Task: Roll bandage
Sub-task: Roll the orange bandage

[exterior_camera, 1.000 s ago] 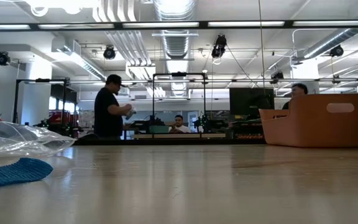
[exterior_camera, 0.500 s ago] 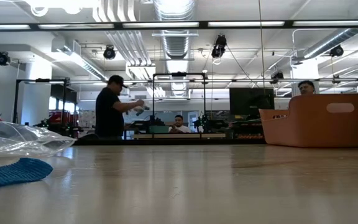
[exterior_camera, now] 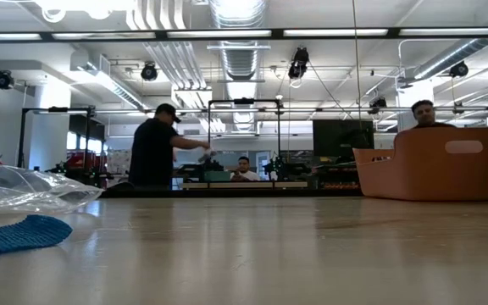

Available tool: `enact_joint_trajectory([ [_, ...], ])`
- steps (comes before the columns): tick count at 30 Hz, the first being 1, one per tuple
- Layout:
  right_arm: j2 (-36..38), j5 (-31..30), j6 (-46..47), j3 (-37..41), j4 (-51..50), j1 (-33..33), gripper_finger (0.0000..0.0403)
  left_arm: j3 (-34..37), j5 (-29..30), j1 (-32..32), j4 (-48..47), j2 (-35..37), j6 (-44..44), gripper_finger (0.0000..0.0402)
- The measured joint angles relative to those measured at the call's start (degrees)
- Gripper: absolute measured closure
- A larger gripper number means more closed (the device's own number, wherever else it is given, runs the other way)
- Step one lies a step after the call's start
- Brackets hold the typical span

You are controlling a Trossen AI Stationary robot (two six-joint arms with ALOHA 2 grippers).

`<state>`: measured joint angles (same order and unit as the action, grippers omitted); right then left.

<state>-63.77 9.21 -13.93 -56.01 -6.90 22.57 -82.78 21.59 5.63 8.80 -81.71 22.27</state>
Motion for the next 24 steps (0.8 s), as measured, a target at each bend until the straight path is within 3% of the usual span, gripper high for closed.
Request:
enact_joint_trajectory([
  [10, 0.00, -0.56, 0.43, -0.07, 0.48, 1.02, 0.0398, -1.56, -0.20, -3.54, -0.35, 0.22, -0.66, 0.0401],
  [24, 0.27, 0.46, 0.37, -2.65, 3.76, 1.15, 0.0399, 1.48, -3.79, -3.92, -4.52, 0.04, -5.11, 0.0401],
])
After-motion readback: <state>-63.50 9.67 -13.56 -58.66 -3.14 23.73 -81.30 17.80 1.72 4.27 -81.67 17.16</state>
